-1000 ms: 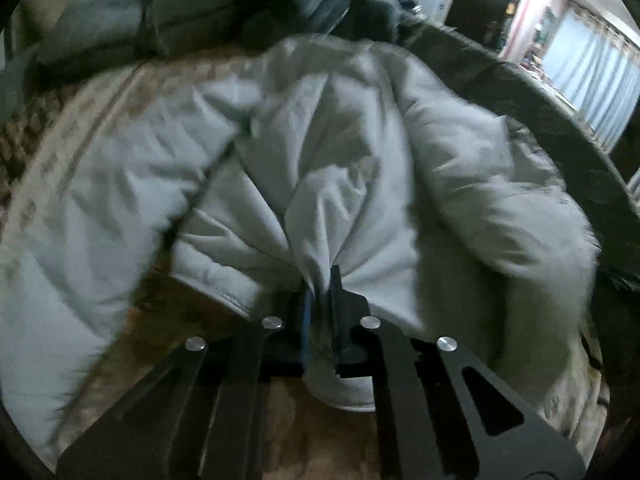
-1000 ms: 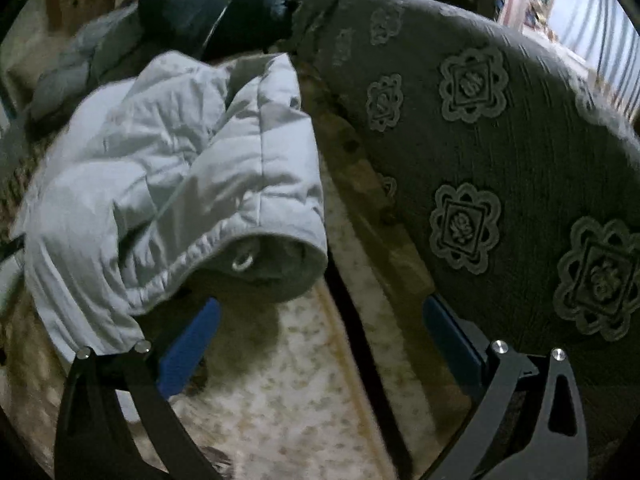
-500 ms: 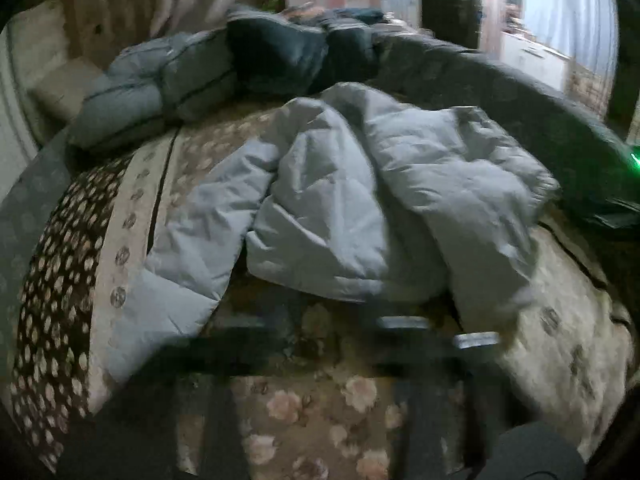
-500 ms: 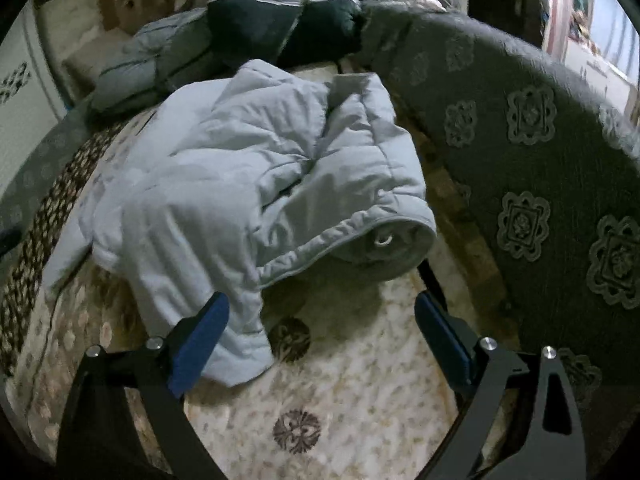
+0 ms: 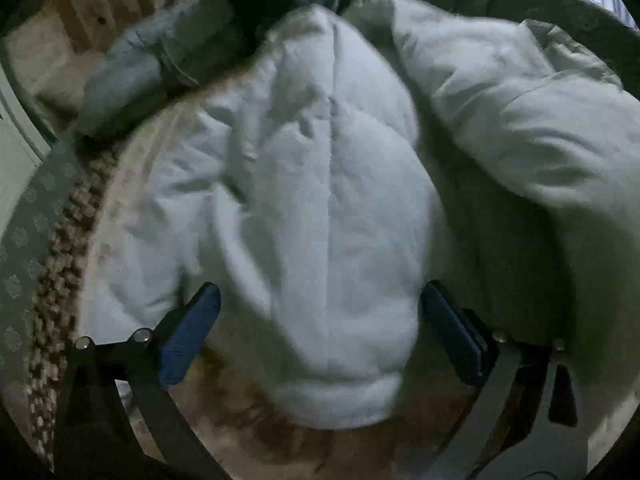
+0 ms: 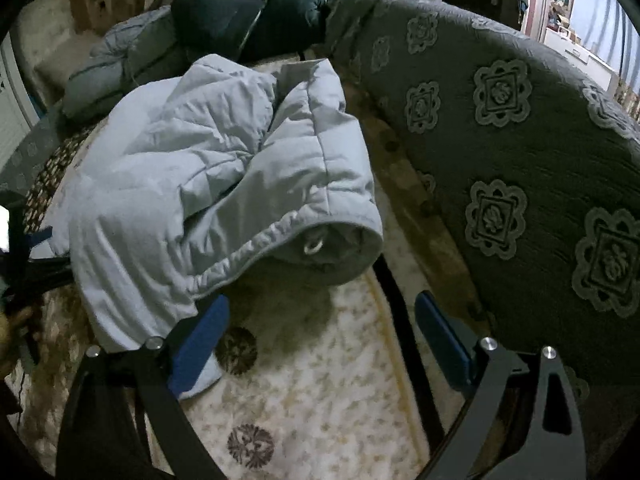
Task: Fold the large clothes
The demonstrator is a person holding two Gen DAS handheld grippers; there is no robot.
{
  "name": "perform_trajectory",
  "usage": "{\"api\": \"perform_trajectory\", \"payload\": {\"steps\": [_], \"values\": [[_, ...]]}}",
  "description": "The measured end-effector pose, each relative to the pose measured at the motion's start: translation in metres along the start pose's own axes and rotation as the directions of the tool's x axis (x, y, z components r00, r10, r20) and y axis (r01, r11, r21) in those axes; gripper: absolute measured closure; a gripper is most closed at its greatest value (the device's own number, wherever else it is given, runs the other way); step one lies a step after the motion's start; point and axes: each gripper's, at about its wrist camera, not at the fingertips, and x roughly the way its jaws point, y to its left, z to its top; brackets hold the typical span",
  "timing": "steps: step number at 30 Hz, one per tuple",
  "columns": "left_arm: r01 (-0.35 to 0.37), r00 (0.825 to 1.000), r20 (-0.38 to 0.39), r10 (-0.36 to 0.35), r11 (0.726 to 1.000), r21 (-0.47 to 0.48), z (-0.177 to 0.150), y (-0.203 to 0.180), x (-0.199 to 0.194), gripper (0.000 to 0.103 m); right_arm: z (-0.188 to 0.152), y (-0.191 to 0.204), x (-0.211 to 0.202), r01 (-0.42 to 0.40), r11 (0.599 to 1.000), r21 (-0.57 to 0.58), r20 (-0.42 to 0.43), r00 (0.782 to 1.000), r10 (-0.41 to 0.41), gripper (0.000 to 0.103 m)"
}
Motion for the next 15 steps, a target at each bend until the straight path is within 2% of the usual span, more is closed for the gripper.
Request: {"api": "perform_trajectory", "payload": {"steps": [1, 2, 3, 5, 7, 10, 15], "values": [[0.112, 0.993, -0.033, -0.113, 0.993, -0.043, 0.004, 0.004, 0.014, 0.037, 0.003, 0.000, 0.001, -0.011, 1.000, 0.003, 0.005, 1.000, 0.011, 0.009], [0.201, 0.976, -0.059, -0.207, 0.975, -0.099, 0.008, 0.010, 0.025, 0.066, 0.006, 0.001, 0.002, -0.018, 1.000, -0.003, 0.008, 1.000, 0.018, 0.009], [0.224, 0.971, -0.061, -0.233, 0.967, -0.122, 0.011, 0.013, 0.030, 0.078, 0.008, 0.003, 0.004, -0.020, 1.000, -0.016, 0.011, 1.000, 0.020, 0.009], [0.233, 0.970, -0.047, -0.239, 0.967, -0.098, 0.014, 0.012, 0.029, 0.090, 0.010, 0.004, 0.008, -0.023, 0.999, -0.035, 0.014, 1.000, 0.024, 0.009], [0.228, 0.972, -0.035, -0.231, 0.971, -0.071, 0.014, 0.011, 0.021, 0.093, 0.009, 0.004, 0.010, -0.023, 0.999, -0.045, 0.008, 1.000, 0.023, 0.009], [0.225, 0.974, 0.025, -0.224, 0.973, -0.040, 0.013, 0.019, -0.016, 0.095, 0.009, 0.002, 0.011, -0.035, 0.999, -0.039, 0.004, 0.999, 0.036, 0.009], [0.245, 0.960, 0.140, -0.244, 0.970, 0.010, 0.004, 0.040, -0.122, 0.095, 0.007, 0.008, 0.000, -0.055, 0.997, -0.046, 0.008, 0.998, 0.055, 0.009]]}}
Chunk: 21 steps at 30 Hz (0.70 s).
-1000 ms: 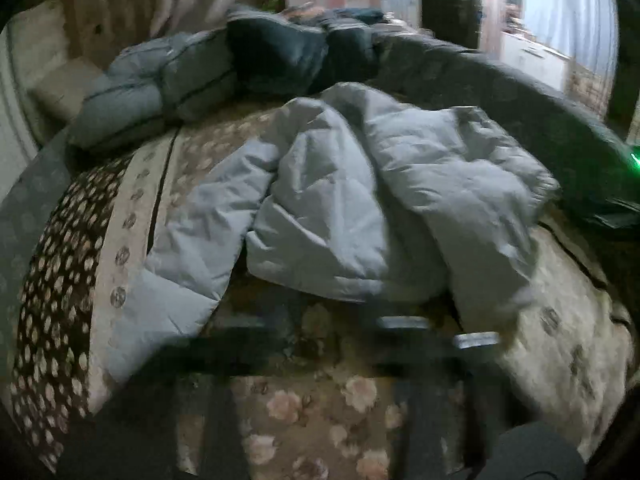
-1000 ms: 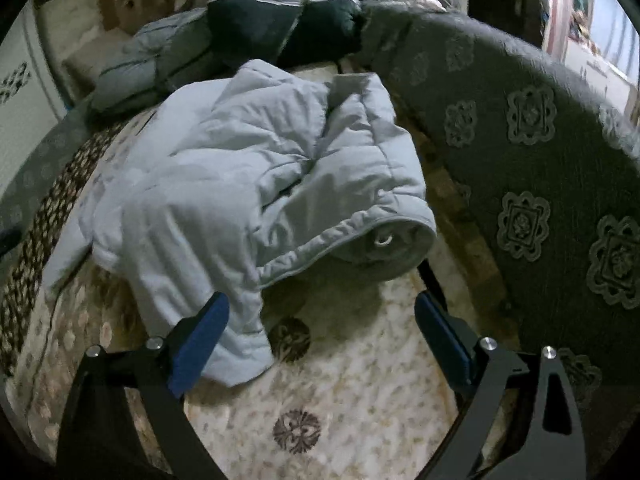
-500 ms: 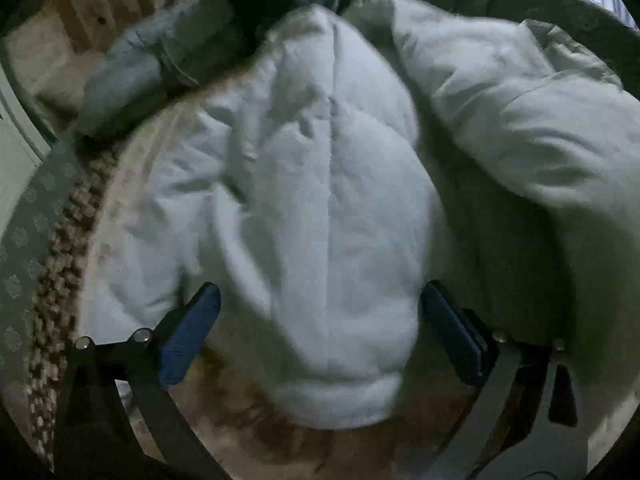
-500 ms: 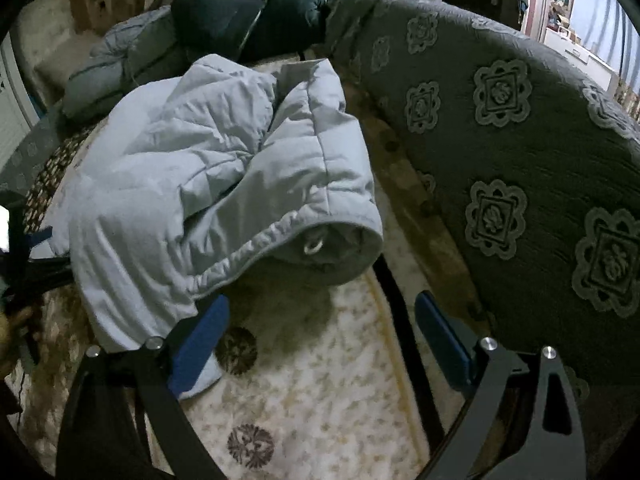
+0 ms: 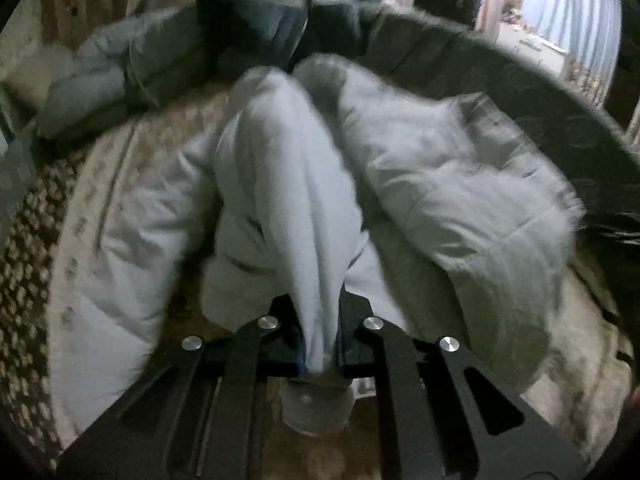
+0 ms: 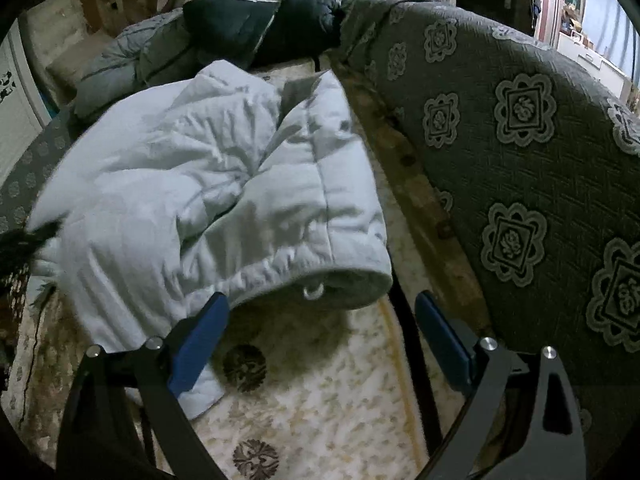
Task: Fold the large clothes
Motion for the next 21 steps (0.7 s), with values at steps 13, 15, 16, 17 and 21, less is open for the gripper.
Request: {"api": "perform_trajectory", "payload": {"steps": [13, 15, 16, 17, 21], "values": [[0.017, 1.000, -0.003, -0.017, 0.998, -0.068, -0.105, 0.001, -0.158, 0.094, -0.081, 0.094, -0.081, -0.335, 0.940, 0.064, -0.120, 0.932, 0.341, 0.009], [0.016, 1.000, -0.019, -0.017, 0.998, -0.056, -0.110, -0.003, -0.159, 0.094, -0.101, 0.125, -0.080, -0.369, 0.929, 0.036, -0.149, 0.917, 0.370, 0.009], [0.016, 1.000, -0.021, -0.017, 0.999, -0.043, -0.114, -0.004, -0.160, 0.093, -0.108, 0.137, -0.078, -0.366, 0.931, 0.010, -0.158, 0.918, 0.363, 0.009], [0.019, 1.000, -0.022, -0.020, 0.999, -0.040, -0.115, -0.008, -0.157, 0.093, -0.114, 0.153, -0.072, -0.324, 0.945, -0.049, -0.159, 0.936, 0.313, 0.009], [0.033, 0.998, -0.047, -0.036, 0.997, -0.065, -0.117, -0.011, -0.133, 0.092, -0.113, 0.167, -0.051, -0.310, 0.946, -0.097, -0.220, 0.934, 0.283, 0.096]]}}
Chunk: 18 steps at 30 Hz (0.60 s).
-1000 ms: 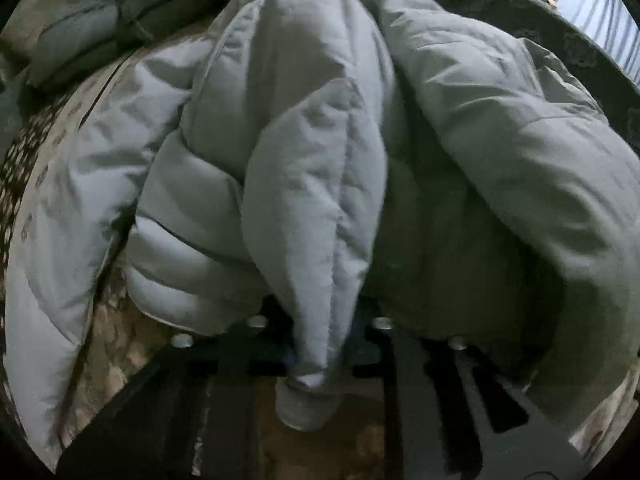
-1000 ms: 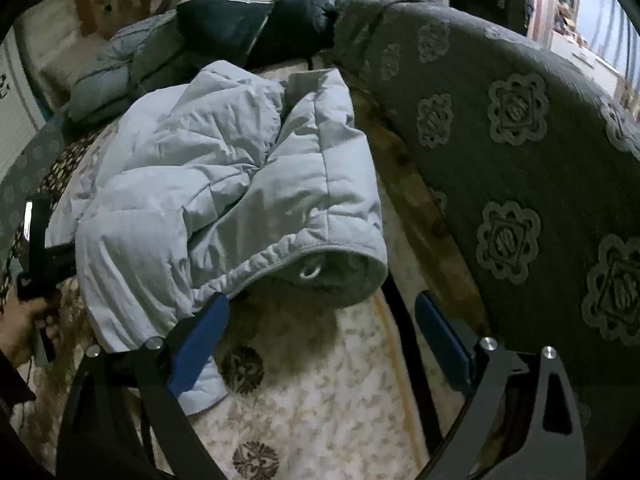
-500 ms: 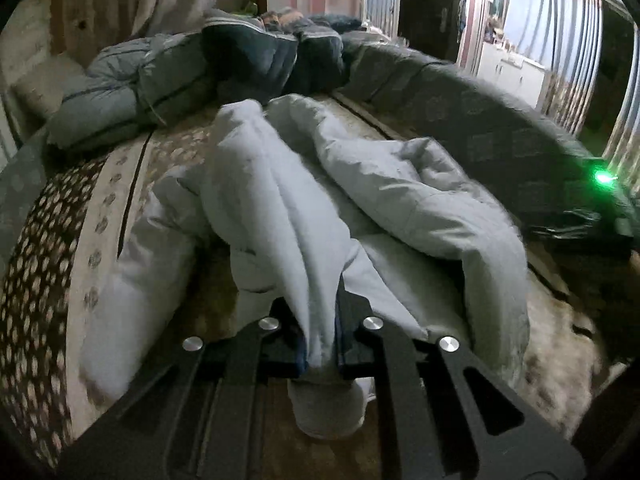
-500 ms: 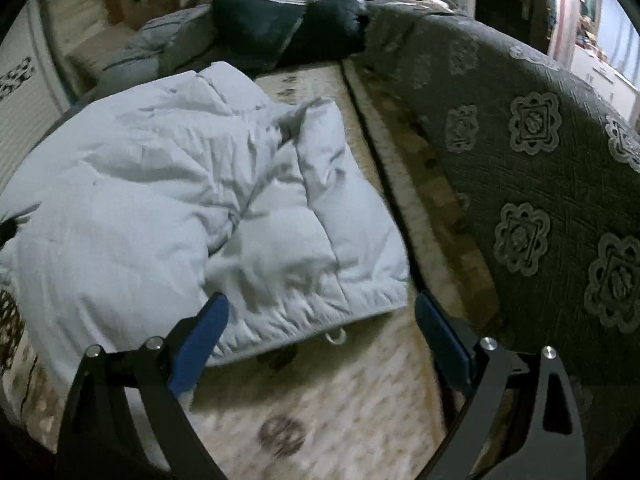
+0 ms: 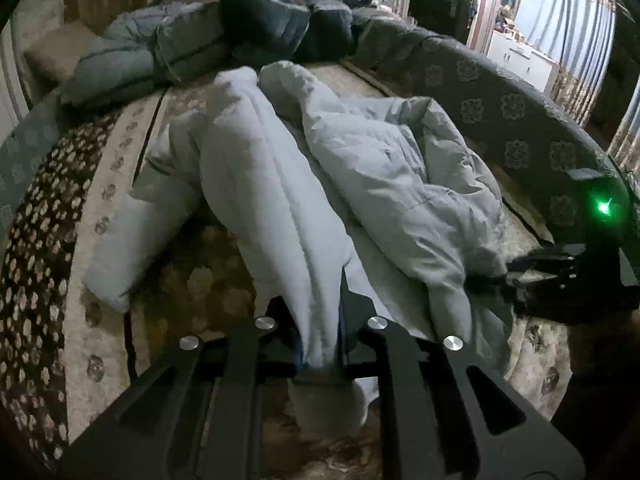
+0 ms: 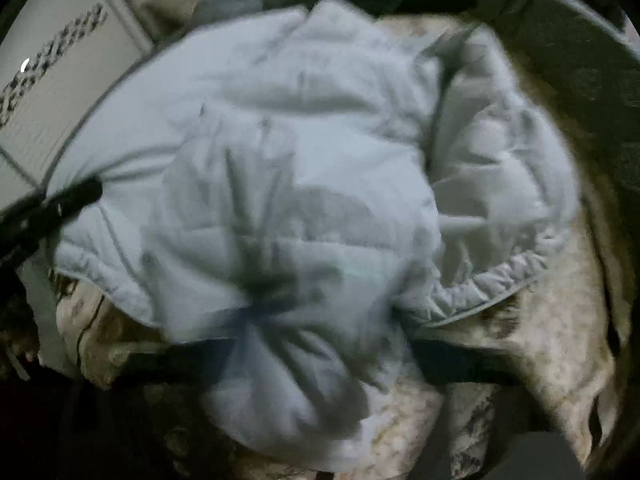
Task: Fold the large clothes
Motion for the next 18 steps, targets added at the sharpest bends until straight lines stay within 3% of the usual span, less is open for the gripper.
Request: {"api": "perform_trajectory", "payload": {"steps": [3, 5, 7, 8, 9, 10, 11, 12, 13, 14, 15, 16, 18], "values": [[0.005, 1.000, 0.000, -0.005, 1.000, -0.025, 0.004, 0.000, 0.007, 0.091, 0.023, -0.019, -0.036, 0.081, 0.997, 0.012, 0.114, 0.990, -0.081, 0.099], [0.014, 1.000, 0.005, -0.014, 0.999, -0.039, 0.003, 0.001, 0.009, 0.091, 0.049, -0.056, -0.085, 0.216, 0.974, 0.065, 0.247, 0.942, -0.226, 0.099], [0.013, 1.000, 0.006, -0.013, 0.999, -0.038, 0.001, 0.003, 0.009, 0.090, 0.073, -0.100, -0.132, 0.454, 0.880, 0.141, 0.358, 0.805, -0.473, 0.099], [0.014, 1.000, 0.005, -0.014, 0.999, -0.034, 0.002, -0.001, 0.012, 0.089, 0.083, -0.124, -0.150, 0.562, 0.803, 0.197, 0.381, 0.711, -0.591, 0.099], [0.012, 1.000, 0.001, -0.012, 1.000, -0.017, 0.004, -0.006, 0.017, 0.086, 0.092, -0.157, -0.167, 0.664, 0.698, 0.270, 0.360, 0.602, -0.712, 0.099], [0.006, 1.000, -0.005, -0.006, 1.000, 0.005, 0.004, -0.011, 0.020, 0.083, 0.096, -0.173, -0.168, 0.709, 0.642, 0.293, 0.310, 0.564, -0.765, 0.098], [-0.003, 1.000, -0.020, 0.004, 0.999, 0.035, 0.004, -0.017, 0.027, 0.072, 0.099, -0.191, -0.166, 0.727, 0.616, 0.303, 0.245, 0.566, -0.787, 0.095], [-0.012, 1.000, -0.026, 0.014, 0.998, 0.056, 0.004, -0.022, 0.032, 0.053, 0.097, -0.201, -0.165, 0.719, 0.623, 0.308, 0.224, 0.582, -0.782, 0.092], [-0.024, 0.999, -0.019, 0.025, 0.997, 0.068, 0.006, -0.025, 0.033, 0.042, 0.091, -0.211, -0.164, 0.694, 0.652, 0.306, 0.220, 0.615, -0.757, 0.079], [-0.052, 0.999, 0.001, 0.052, 0.996, 0.074, 0.006, -0.026, 0.034, 0.019, 0.084, -0.216, -0.161, 0.684, 0.662, 0.305, 0.225, 0.624, -0.748, 0.067], [-0.073, 0.997, 0.028, 0.072, 0.996, 0.059, 0.008, -0.025, 0.033, 0.010, 0.073, -0.221, -0.157, 0.671, 0.673, 0.310, 0.264, 0.620, -0.739, 0.026], [-0.070, 0.997, 0.037, 0.068, 0.997, 0.033, 0.010, -0.022, 0.034, 0.008, 0.064, -0.223, -0.156, 0.653, 0.694, 0.304, 0.305, 0.623, -0.720, 0.002], [-0.066, 0.997, 0.027, 0.066, 0.998, -0.012, 0.011, -0.015, 0.040, 0.005, 0.045, -0.228, -0.150, 0.640, 0.707, 0.303, 0.315, 0.632, -0.708, 0.002]]}}
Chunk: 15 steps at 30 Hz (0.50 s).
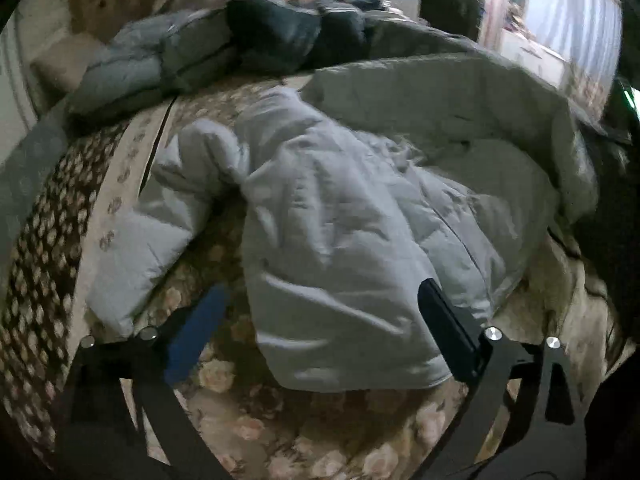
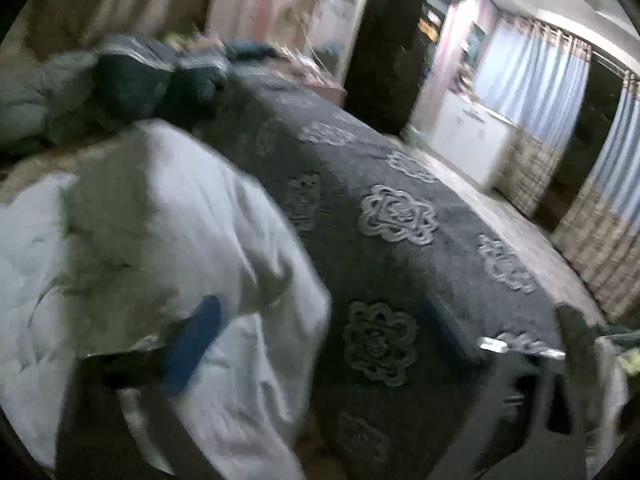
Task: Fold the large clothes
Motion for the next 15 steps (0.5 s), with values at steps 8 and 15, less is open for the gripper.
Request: {"api": "perform_trajectory", "payload": {"steps": [8, 15], "values": [[0.028, 0.983, -0.178, -0.037, 0.998, -0.052, -0.012, 0.002, 0.068, 0.005, -0.001, 0.078, -0.026, -0.534, 0.840, -0.095, 0.012, 0.843, 0.537, 0.002], [-0.005, 0.976, -0.217, -0.021, 0.993, -0.116, -0.026, 0.018, 0.107, 0.003, -0.025, 0.130, 0.088, -0.311, 0.930, -0.197, -0.235, 0.936, 0.264, 0.002]]}}
